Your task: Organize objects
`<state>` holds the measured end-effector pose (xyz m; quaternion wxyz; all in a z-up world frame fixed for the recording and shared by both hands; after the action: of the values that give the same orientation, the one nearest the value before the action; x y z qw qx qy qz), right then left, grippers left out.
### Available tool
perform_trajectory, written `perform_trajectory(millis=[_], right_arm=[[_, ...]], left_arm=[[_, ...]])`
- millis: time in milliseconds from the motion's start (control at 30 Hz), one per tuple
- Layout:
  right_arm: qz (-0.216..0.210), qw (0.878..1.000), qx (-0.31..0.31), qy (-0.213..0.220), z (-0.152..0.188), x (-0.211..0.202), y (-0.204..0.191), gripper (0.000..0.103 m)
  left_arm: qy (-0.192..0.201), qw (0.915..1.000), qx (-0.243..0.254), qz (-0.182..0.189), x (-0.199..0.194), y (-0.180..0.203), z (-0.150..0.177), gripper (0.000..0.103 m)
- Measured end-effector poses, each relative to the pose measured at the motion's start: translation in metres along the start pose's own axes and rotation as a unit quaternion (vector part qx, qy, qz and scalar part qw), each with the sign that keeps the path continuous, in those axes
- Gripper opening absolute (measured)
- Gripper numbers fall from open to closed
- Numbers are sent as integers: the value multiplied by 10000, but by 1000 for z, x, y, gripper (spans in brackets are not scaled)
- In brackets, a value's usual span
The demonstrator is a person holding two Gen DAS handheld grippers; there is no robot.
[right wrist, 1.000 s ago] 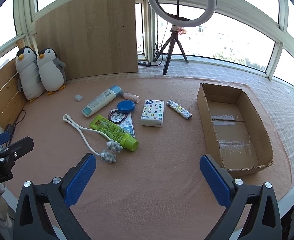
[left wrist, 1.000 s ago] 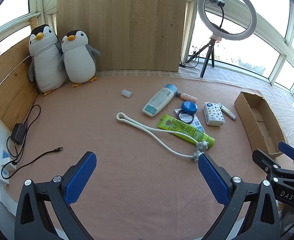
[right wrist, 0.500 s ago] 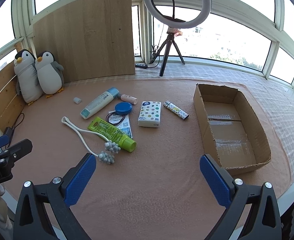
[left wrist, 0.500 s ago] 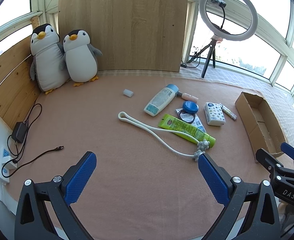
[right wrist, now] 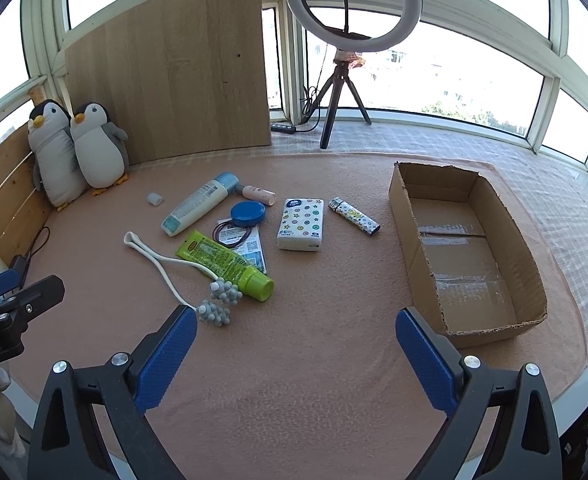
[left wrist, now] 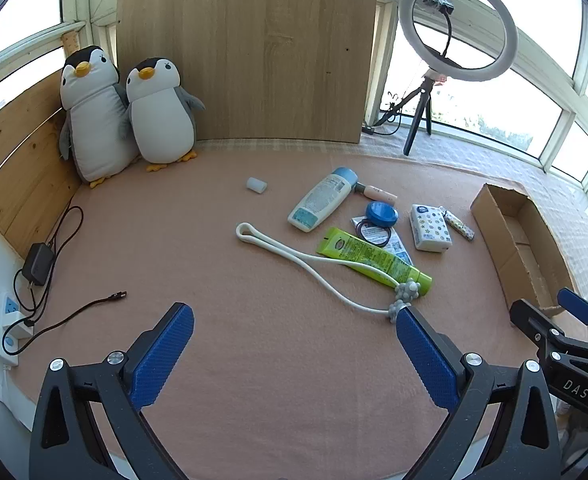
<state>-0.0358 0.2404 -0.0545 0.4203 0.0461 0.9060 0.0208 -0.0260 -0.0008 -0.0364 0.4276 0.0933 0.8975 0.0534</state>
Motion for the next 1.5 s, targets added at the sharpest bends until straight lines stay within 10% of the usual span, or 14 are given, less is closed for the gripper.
perform_trajectory(millis=[1500], right_arm=[[162,9995,157,-228,8,13,21,98]], left_arm=[[-752,9968,26,258,80,3,-9,102]])
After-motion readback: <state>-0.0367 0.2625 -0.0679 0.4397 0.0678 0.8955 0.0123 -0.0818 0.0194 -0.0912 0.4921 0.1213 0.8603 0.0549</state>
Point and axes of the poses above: each gripper's, at about its wrist camera, not at the fingertips, and x roughly the way its jaws point, y to its right, z to its underside, the point moved 4 cm from there along x, roughly the way its jaws point, and after that the axes turned 9 degrees about z, right-handed, at the moved point
